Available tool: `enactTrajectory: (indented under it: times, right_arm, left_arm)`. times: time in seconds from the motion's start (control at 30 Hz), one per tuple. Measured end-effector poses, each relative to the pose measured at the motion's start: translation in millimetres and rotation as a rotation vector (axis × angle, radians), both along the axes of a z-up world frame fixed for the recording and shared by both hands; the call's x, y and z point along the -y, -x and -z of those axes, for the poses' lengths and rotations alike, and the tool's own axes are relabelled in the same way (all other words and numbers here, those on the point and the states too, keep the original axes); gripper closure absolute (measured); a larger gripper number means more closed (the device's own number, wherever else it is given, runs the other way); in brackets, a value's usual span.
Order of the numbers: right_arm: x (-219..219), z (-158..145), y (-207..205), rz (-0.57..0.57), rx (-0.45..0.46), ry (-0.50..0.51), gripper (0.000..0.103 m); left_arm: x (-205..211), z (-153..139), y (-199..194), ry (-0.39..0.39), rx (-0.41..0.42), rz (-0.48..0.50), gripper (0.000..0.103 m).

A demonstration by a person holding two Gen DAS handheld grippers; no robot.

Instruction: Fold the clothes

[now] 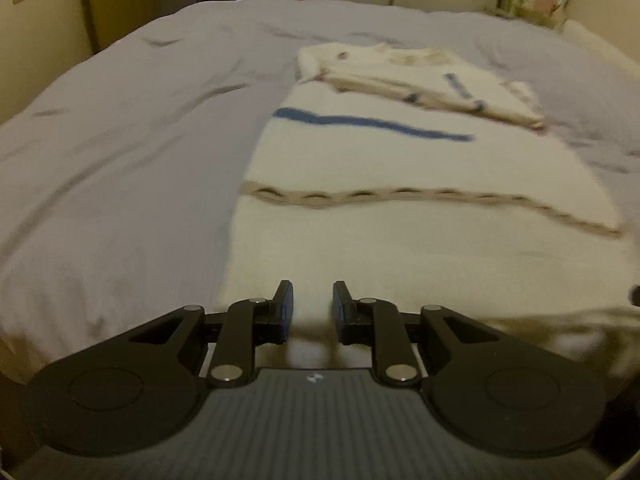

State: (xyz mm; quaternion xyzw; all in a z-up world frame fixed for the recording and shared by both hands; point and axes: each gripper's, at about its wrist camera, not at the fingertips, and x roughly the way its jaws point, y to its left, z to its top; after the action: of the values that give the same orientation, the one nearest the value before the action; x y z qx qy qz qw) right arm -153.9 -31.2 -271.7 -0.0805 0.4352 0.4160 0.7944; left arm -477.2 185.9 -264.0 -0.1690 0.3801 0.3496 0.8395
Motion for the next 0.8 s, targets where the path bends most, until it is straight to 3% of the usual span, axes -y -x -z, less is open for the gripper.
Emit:
enactTrajectory:
  times: [0.03,0.1,0.3,0.53,0.8]
  right_arm:
    - [2,-9,10,-0.007,0.034,-0.015,0.029]
    - [6,-27,28,-0.017,0.089,-0.041,0.028]
    - [29,-56,60,-0.015,0.117,-0.093,0.014]
    - [52,-76,85,-0.009,0.141,-0.135,0.014]
    - [72,-84,99,0.0,0.163,-0.152,0.014]
  left_arm:
    - [8,-6,2,-0.017,-0.007,-0.005,0.085]
    - [24,-17,7,-0.051,-0.022,-0.015,0.084]
    - [63,-41,27,-0.096,-0.025,-0.03,0.078]
    - [96,-56,41,-0.161,-0.018,0.002,0.074]
    - [118,-60,46,-0.168,-0.011,0.044,0.074]
